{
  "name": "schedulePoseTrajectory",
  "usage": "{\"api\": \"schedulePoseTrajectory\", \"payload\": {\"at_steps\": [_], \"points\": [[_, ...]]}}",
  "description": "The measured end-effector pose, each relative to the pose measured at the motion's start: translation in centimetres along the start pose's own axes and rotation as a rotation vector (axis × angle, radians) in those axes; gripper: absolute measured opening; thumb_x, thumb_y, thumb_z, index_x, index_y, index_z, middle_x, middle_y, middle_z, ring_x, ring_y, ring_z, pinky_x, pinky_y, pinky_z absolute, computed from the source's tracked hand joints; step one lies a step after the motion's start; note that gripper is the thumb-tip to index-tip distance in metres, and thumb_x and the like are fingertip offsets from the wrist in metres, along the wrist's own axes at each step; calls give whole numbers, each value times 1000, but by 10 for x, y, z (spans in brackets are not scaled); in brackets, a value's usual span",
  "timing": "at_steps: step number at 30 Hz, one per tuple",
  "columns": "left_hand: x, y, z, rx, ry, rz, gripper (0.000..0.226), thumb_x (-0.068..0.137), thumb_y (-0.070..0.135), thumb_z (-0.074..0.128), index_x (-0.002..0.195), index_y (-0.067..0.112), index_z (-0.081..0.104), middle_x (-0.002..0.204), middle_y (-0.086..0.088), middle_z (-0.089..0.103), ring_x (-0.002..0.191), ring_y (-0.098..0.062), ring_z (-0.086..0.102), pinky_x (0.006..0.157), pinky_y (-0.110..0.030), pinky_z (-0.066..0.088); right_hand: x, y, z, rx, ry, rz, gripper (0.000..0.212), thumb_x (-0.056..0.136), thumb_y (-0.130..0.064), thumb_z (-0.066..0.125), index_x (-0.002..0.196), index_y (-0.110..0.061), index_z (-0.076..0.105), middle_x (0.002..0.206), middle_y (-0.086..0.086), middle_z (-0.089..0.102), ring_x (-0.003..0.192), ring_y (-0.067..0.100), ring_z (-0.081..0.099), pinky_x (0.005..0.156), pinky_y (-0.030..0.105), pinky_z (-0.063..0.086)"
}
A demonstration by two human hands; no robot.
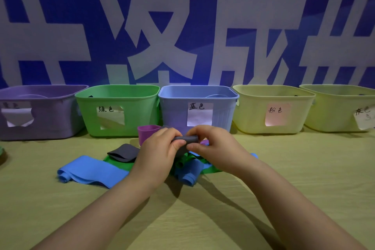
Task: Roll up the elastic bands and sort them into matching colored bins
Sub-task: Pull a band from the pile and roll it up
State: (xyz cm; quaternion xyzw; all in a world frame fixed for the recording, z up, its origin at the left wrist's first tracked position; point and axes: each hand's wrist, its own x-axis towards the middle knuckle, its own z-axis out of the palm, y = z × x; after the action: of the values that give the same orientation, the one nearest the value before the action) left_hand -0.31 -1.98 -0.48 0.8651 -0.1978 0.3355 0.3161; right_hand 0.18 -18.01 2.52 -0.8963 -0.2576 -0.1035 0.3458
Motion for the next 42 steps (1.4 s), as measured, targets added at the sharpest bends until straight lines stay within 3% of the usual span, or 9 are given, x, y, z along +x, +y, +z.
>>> {"api": "schedulePoseTrajectory", "payload": {"at_steps": [4, 7, 12, 18, 22, 28, 35, 39, 42], "points": [[0, -2, 0, -35, -59, -28, 25, 84, 37, 40, 77, 21, 58, 70, 10, 49, 69, -10, 46, 60, -12, 32, 1, 4, 0, -173, 40, -39, 22, 87, -38, 57, 103, -26, 66, 97, -5, 56, 96, 15, 46, 85, 35, 40], [-2, -3, 1, -69, -36, -32, 23, 84, 38, 50, 86, 21, 64, 79, 9, 59, 74, -6, 52, 64, -12, 37, 2, 7, -2, -166, 10, -10, 24, 88, -40, 55, 96, -22, 69, 95, -3, 52, 97, 18, 44, 88, 40, 39], [-4, 1, 0, -67, 20, -17, 8, 81, 15, 68, 86, 17, 62, 75, 11, 58, 76, -2, 51, 63, -11, 37, 3, 7, -4, -15, -15, 27, 20, 90, -35, 55, 92, -20, 68, 88, -8, 49, 96, 15, 44, 84, 32, 38], [1, -3, -3, -19, 40, -24, 18, 80, 32, 53, 83, 17, 62, 70, 15, 51, 69, -2, 45, 61, -9, 33, 0, 2, -3, -46, 96, -71, 26, 83, -31, 66, 108, -30, 61, 95, -10, 56, 99, 8, 46, 80, 22, 37], [-1, -3, 0, -18, -2, -13, 11, 89, 22, 58, 85, 12, 61, 73, 13, 50, 68, -5, 45, 62, -9, 33, 1, 5, -3, -56, 124, -71, 17, 81, -26, 68, 98, -27, 65, 87, -12, 57, 95, 8, 46, 78, 21, 38], [-3, 0, 3, -64, 52, -3, 22, 80, 25, 66, 98, 13, 61, 89, 9, 59, 80, -2, 49, 69, -6, 36, 3, 8, -2, -154, 81, -90, 25, 89, -26, 58, 111, -19, 64, 105, -2, 54, 103, 13, 40, 77, 20, 26], [-3, 2, -2, -17, 91, 49, 17, 73, 26, 62, 87, 15, 62, 81, 7, 61, 76, -3, 48, 67, -6, 34, 4, 3, -5, -32, -10, -32, 22, 93, -26, 50, 110, -18, 63, 100, 0, 56, 98, 15, 52, 87, 30, 41], [-3, 1, -3, -35, 105, 23, 17, 72, 28, 67, 81, 14, 61, 75, 11, 55, 73, -1, 47, 65, -8, 34, 3, 5, -4, 116, 74, -22, 28, 88, -25, 60, 116, -28, 56, 101, -6, 58, 96, 12, 58, 89, 31, 48], [-3, -1, -3, -75, 112, -20, 15, 75, 22, 73, 84, 16, 62, 75, 13, 56, 81, 2, 50, 65, -9, 36, 3, 7, -4, 169, 120, -23, 21, 82, -22, 68, 95, -35, 58, 89, -16, 60, 90, 9, 59, 86, 33, 49]]}}
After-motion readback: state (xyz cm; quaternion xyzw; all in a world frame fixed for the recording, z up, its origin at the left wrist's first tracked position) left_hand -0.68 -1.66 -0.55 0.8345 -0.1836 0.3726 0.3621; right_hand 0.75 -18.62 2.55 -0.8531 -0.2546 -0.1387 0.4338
